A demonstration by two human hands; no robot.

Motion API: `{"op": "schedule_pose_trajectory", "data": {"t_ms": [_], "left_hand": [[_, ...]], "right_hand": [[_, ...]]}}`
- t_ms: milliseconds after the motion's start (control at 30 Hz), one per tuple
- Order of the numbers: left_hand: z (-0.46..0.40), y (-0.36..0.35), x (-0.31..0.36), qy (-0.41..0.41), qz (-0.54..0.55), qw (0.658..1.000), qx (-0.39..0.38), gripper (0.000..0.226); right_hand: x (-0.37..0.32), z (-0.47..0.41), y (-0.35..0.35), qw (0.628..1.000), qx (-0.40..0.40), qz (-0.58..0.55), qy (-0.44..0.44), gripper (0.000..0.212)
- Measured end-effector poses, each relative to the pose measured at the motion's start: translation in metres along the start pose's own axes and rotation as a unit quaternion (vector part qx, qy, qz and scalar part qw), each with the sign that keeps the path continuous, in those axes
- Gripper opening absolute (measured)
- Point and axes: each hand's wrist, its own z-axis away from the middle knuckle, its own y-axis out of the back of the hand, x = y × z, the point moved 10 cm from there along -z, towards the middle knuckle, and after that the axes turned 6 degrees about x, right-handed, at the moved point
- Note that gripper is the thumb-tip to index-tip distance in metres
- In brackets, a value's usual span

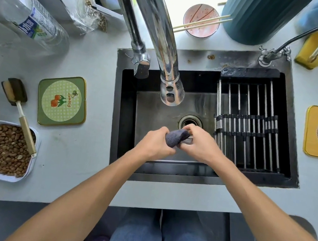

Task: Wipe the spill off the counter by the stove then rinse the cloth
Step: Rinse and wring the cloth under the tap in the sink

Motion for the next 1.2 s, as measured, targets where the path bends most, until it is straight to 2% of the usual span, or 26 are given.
{"op": "schedule_pose_trajectory", "data": {"t_ms": [67, 133, 267, 367, 500, 667, 800, 933, 1033, 1100, 1200], "left_hand": [[0.014, 0.006, -0.005, 0.023, 0.062, 0.998, 0.000, 0.054], [0.029, 0.010, -0.001, 0.018, 0.114, 0.993, 0.011, 0.055], [0.060, 0.005, 0.019, -0.006, 0.254, 0.967, -0.007, 0.050], [0.079, -0.004, 0.033, -0.005, 0.299, 0.954, -0.029, 0.042], [0.096, -0.009, 0.039, 0.018, 0.340, 0.940, -0.028, 0.046], [0.106, -0.008, 0.033, 0.058, 0.372, 0.926, -0.010, 0.026], [0.111, -0.013, 0.046, 0.038, 0.368, 0.927, -0.054, 0.038], [0.109, -0.025, 0.049, 0.066, 0.461, 0.880, -0.089, 0.037], [0.103, -0.026, 0.052, 0.066, 0.459, 0.882, -0.082, 0.028], [0.098, -0.023, 0.052, 0.063, 0.442, 0.892, -0.068, 0.024], [0.093, -0.024, 0.056, 0.061, 0.421, 0.903, -0.058, 0.020]], "right_hand": [[0.010, 0.021, 0.002, 0.975, -0.008, -0.211, -0.074, 0.043], [0.013, 0.044, -0.005, 0.926, -0.037, -0.354, -0.122, 0.035], [-0.002, 0.077, -0.012, 0.885, -0.059, -0.448, -0.111, 0.033], [-0.016, 0.087, -0.004, 0.874, -0.008, -0.479, -0.083, 0.029], [-0.025, 0.095, 0.009, 0.868, 0.049, -0.487, -0.078, 0.025], [-0.017, 0.103, 0.011, 0.888, 0.095, -0.437, -0.108, 0.040], [0.003, 0.115, 0.014, 0.884, 0.150, -0.417, -0.152, 0.044], [0.022, 0.139, 0.026, 0.874, 0.219, -0.395, -0.181, 0.048], [0.036, 0.158, 0.031, 0.863, 0.222, -0.415, -0.185, 0.049], [0.040, 0.169, 0.033, 0.861, 0.204, -0.440, -0.155, 0.037], [0.045, 0.183, 0.031, 0.878, 0.164, -0.435, -0.116, 0.020]]}}
